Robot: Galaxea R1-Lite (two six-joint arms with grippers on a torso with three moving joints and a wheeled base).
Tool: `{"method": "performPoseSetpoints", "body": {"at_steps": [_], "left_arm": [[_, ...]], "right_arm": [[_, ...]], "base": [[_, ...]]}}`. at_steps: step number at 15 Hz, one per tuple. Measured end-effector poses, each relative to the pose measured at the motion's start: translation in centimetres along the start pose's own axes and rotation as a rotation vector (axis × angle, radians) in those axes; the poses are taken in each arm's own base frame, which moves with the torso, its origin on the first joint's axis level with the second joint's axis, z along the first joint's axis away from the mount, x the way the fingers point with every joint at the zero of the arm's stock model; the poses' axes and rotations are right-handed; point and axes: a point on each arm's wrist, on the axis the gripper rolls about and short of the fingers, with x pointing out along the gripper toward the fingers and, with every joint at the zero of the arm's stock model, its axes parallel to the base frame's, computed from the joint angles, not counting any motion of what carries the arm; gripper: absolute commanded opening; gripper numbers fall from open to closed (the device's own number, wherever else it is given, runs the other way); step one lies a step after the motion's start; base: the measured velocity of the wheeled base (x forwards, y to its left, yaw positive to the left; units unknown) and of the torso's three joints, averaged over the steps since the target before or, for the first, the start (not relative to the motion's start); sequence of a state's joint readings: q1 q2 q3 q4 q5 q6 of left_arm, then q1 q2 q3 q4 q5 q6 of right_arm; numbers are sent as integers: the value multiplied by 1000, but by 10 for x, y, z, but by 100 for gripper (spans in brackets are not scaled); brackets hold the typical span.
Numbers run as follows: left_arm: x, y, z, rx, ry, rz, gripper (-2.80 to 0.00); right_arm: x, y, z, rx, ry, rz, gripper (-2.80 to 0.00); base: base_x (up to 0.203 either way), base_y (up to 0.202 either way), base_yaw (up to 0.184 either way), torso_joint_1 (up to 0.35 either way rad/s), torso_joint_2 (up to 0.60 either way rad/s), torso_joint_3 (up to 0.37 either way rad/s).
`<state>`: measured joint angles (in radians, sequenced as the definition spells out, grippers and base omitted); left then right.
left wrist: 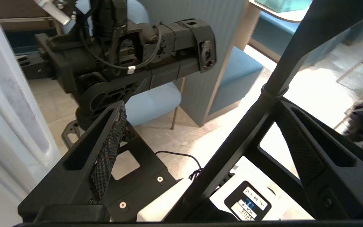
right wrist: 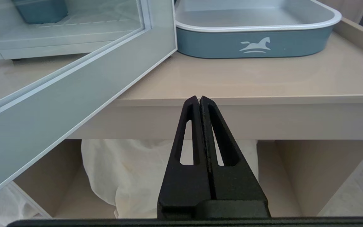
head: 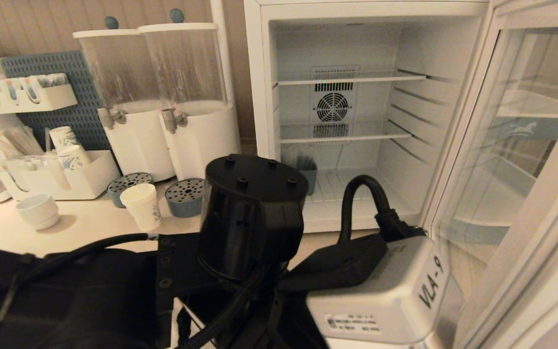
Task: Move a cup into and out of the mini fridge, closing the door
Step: Open the freezer door
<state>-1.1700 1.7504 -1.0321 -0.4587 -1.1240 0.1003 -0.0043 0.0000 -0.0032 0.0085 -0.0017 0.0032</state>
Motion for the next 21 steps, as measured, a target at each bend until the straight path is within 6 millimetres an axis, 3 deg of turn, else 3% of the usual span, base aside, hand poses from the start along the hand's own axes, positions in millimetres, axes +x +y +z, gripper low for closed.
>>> {"method": "performPoseSetpoints", "body": {"at_steps": [7,10,11,12,15,21], "left_arm": [[-6,-21,1,8,19,151,0],[-45,-14,3,-5,3,359,0],[-65,-8,6,-3,-9,576,0],[-84,-6,0,-37,-3,669,0],[-104,-5,-6,-70,-7,715,0],[-103,5,-2,-62,-23,690,0]], "right_arm": [[0,0,0,0,-1,0,-280],[0,0,0,0,-1,-1,-280],[0,0,-1,0,4,-1,-280],[0,0,0,-1,0,1,-280],[0,0,0,-1,-2,-1,-280],[0,0,0,0,0,1,-280]], "base": [[0,0,0,0,0,0],[0,0,0,0,0,0],[0,0,0,0,0,0],[0,0,0,0,0,0],[0,0,0,0,0,0],[0,0,0,0,0,0]]}}
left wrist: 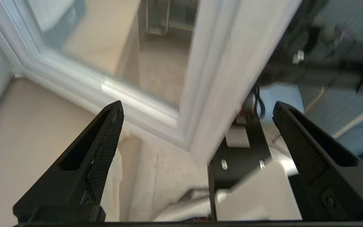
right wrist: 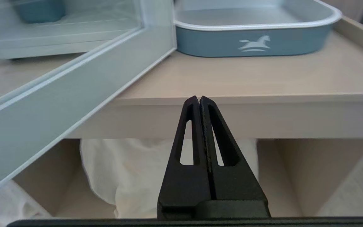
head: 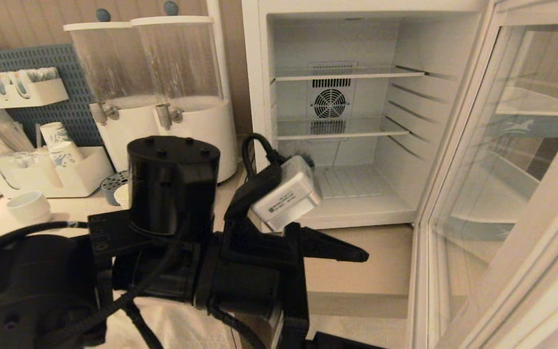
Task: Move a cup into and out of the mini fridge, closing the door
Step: Open the freezer door
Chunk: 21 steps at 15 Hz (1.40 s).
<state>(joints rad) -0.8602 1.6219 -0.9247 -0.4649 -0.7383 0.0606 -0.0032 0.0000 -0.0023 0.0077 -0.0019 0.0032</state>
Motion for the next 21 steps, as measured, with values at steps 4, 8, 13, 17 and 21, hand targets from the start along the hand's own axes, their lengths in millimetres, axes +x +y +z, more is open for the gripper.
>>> {"method": "performPoseSetpoints", "body": {"at_steps": [4,8,13,17,21], "left_arm": [[28,8,10,29,-41,15,0],[58,17,7,46,-57,83,0],[87,3,-1,9,-31,-4,0],[103,-24,0,9,-27,-87,0],[111,-47,2,-8,-22,-147,0]], "right_arm": [[0,0,0,0,-1,0,-280],[0,0,0,0,-2,0,-280],[0,0,0,0,-4,0,-280],[0,0,0,0,-4,-1,-280],[0,0,0,0,-4,-2,-280]], "base": [[0,0,0,0,0,0],[0,0,0,0,0,0],[0,0,0,0,0,0],[0,0,0,0,0,0],[0,0,0,0,0,0]]}}
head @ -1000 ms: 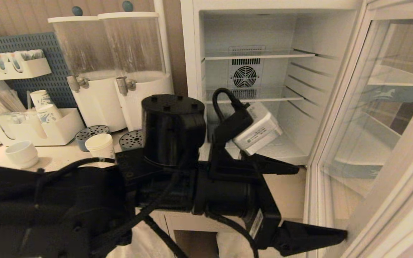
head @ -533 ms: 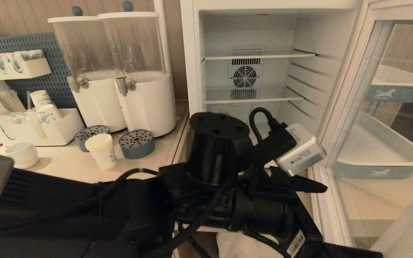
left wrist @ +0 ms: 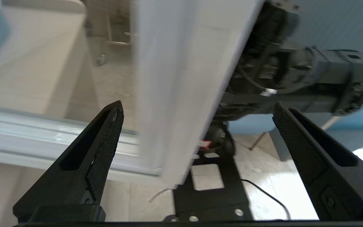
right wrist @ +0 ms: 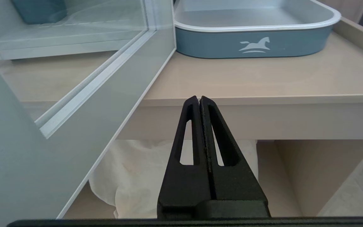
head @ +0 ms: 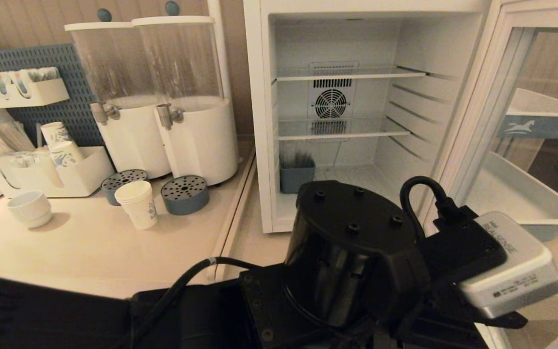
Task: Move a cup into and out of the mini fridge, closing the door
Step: Open the freezer door, then put the paper cup in the freezer
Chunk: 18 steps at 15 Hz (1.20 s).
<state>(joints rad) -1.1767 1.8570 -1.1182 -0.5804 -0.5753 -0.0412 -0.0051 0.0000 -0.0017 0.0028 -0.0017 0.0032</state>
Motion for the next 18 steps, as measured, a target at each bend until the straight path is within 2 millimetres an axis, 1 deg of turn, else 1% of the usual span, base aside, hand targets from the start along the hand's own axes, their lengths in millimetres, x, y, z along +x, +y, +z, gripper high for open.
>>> {"method": "performPoseSetpoints", "body": {"at_steps": [1,3,6,7,9,11,12,14,16,18], "left_arm": [[-1,-5,1,1,1,-8,0],[-8,-12,2,-1,5,4,0],[-38,-14,7,-10,13,167,0],[-54,-13,13,-12,7,222,0],[-94,-15,30,-16,-14,312,0],[-143,-27,51,-32,-23,415,0],[-168,-38,60,-47,-25,468,0],[-219,-75,73,-87,-34,601,0],[-263,-118,72,-115,-45,765,0],[-299,-160,61,-139,-72,959,0]], "right_arm": [[0,0,0,0,0,0,-280],[0,0,0,0,0,1,-280],[0,0,0,0,0,1,-280],[0,0,0,0,0,1,-280],[0,0,0,0,0,1,-280],[0,0,0,0,0,0,-280],[0,0,0,0,0,1,-280],[0,0,0,0,0,1,-280],[0,0,0,0,0,1,-280],[0,0,0,0,0,1,-280]], "base": [[0,0,0,0,0,0],[0,0,0,0,0,0],[0,0,0,0,0,0],[0,0,0,0,0,0],[0,0,0,0,0,0],[0,0,0,0,0,0],[0,0,0,0,0,0],[0,0,0,0,0,0],[0,0,0,0,0,0],[0,0,0,0,0,0]]}}
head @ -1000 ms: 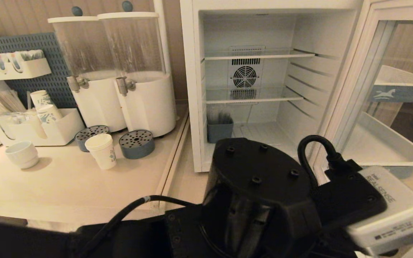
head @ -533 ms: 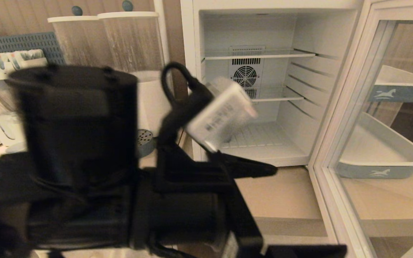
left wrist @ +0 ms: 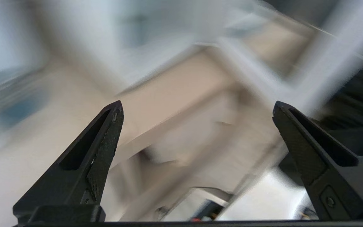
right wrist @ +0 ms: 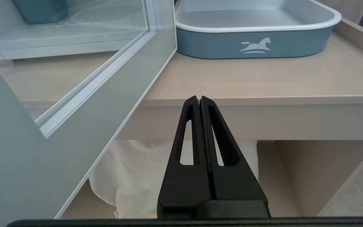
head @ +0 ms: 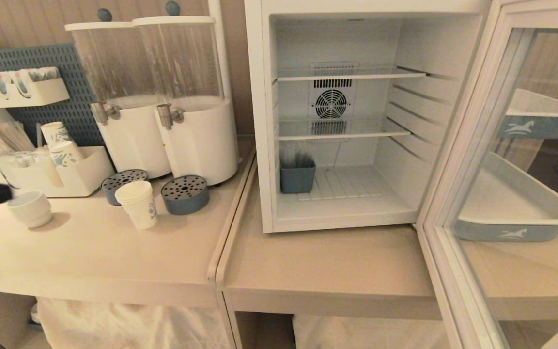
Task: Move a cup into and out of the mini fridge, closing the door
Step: Put the paper cup in the freezer
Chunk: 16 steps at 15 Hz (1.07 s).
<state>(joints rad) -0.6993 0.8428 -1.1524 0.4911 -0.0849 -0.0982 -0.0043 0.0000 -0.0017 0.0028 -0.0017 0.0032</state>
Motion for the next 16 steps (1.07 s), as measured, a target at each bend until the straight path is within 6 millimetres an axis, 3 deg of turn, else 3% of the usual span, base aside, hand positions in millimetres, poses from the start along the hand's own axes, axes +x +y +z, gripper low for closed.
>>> {"method": "performPoseSetpoints", "body": {"at_steps": [2,4,7,9,12,16], "left_arm": [[-46,-3,-18,-49,-34,201,0],[-79,-26,-42,-89,-83,366,0],[-105,-80,-85,-118,-112,480,0],[-116,-96,-111,-56,-99,524,0],[-110,-86,-155,2,-86,608,0],[-54,-24,-213,1,-62,831,0]], "right_arm": [[0,0,0,0,0,0,-280],[0,0,0,0,0,-1,-280],[0,0,0,0,3,0,-280],[0,0,0,0,3,0,-280],[0,0,0,0,2,0,-280],[0,0,0,1,0,0,-280]], "base": [[0,0,0,0,0,0],[0,0,0,0,0,0],[0,0,0,0,0,0],[0,0,0,0,0,0],[0,0,0,0,0,0],[0,0,0,0,0,0]]}}
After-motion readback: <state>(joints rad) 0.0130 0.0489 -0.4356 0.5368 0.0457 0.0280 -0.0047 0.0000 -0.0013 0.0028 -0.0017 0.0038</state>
